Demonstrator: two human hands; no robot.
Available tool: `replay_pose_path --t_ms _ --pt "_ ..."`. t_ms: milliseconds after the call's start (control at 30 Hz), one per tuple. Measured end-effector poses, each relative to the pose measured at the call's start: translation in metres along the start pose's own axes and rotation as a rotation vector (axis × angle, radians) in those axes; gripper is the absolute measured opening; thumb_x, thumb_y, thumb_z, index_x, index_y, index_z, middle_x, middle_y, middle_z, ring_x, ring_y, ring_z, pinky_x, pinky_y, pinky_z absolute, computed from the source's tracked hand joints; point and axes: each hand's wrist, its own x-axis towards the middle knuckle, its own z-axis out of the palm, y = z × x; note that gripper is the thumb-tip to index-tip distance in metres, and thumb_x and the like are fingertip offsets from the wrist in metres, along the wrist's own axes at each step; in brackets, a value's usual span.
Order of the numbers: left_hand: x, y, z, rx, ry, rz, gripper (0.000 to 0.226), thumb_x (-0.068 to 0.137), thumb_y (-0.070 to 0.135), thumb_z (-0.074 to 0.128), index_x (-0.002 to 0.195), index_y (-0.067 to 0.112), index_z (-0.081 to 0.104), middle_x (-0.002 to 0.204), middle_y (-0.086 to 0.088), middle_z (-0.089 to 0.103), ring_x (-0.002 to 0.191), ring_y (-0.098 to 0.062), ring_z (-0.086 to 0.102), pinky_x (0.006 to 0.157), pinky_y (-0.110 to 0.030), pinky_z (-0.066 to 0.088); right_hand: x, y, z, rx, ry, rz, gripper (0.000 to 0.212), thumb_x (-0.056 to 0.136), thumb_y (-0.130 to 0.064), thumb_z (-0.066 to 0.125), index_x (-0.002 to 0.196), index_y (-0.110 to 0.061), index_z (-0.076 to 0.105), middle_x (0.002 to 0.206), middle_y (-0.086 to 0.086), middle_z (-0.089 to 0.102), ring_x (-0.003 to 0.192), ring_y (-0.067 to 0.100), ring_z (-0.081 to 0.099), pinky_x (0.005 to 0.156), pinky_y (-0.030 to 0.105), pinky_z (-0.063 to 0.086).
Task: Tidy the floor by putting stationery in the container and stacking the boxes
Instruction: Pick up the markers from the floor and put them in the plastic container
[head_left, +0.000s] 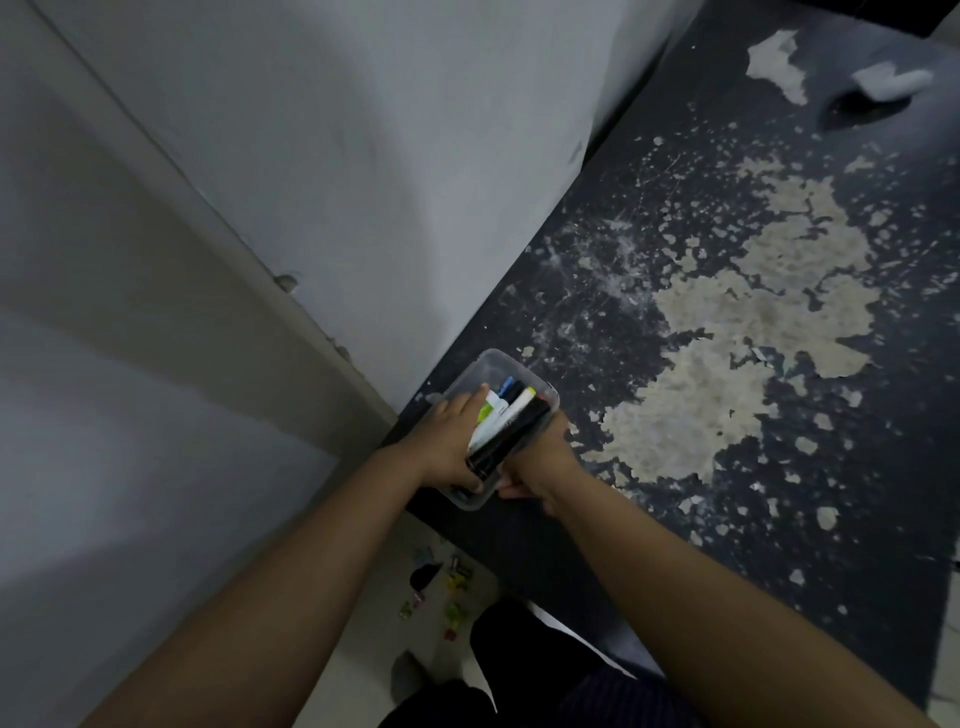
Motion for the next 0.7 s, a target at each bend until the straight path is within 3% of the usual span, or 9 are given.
replay_pose_path --t_ms 167,333,433,567,633,700 --pt "0.005 0.005 -0.008 -0.283 0.039 -0.020 0.078 0.087 0.029 0.063 0.150 0.016 0.017 0.148 -0.008 0.033 0.136 -0.024 0.034 0.101 -0.023 0.028 0.000 0.003 -0.001 0.019 -0.001 -0.008 0.057 0.090 -0.004 0.044 0.134 -0.029 0.018 0.087 0.021 0.065 0.053 0.024 0.060 0.053 0.037 0.057" --pt "0.009 0.008 0.000 -0.150 0.072 -0.077 0.068 0.096 0.031 0.047 0.151 0.011 0.011 0.153 -0.011 0.028 0.138 -0.027 0.031 0.111 -0.032 0.029 -0.004 -0.001 -0.005 0.016 -0.008 -0.011 0.049 0.087 0.001 0.041 0.128 -0.021 0.028 0.080 0.020 0.067 0.053 0.024 0.063 0.052 0.036 0.057" --pt "0.009 0.007 0.005 -0.067 0.139 -0.123 0.053 0.099 0.020 0.038 0.149 0.014 0.021 0.145 -0.012 0.033 0.121 -0.025 0.043 0.104 -0.035 0.038 -0.006 -0.005 -0.010 0.021 -0.011 0.007 0.046 0.085 0.006 0.041 0.124 -0.017 0.033 0.082 0.019 0.067 0.056 0.024 0.064 0.053 0.034 0.057" --pt "0.008 0.007 0.007 -0.020 0.313 -0.147 0.058 0.094 0.004 0.047 0.147 0.008 0.024 0.134 -0.017 0.047 0.115 -0.030 0.052 0.093 -0.037 0.044 -0.008 -0.009 -0.016 -0.009 0.014 -0.026 0.029 0.086 0.008 0.038 0.106 -0.008 0.053 0.077 0.017 0.066 0.059 0.024 0.063 0.059 0.036 0.055" --pt "0.008 0.007 0.005 -0.086 0.419 -0.140 0.051 0.090 0.005 0.056 0.139 0.008 0.041 0.122 -0.017 0.060 0.110 -0.031 0.058 0.090 -0.039 0.047 -0.009 -0.012 -0.018 -0.018 0.044 -0.035 0.023 0.086 0.007 0.041 0.096 -0.009 0.052 0.083 0.019 0.065 0.065 0.026 0.062 0.069 0.040 0.056" --pt "0.005 0.006 0.004 -0.169 0.483 -0.125 0.030 0.088 0.006 0.058 0.118 0.007 0.058 0.108 -0.016 0.066 0.100 -0.031 0.063 0.080 -0.038 0.050 -0.011 -0.012 -0.018 -0.026 0.067 -0.043 0.022 0.085 0.007 0.045 0.100 -0.009 0.050 0.096 0.023 0.065 0.076 0.029 0.063 0.074 0.041 0.056"
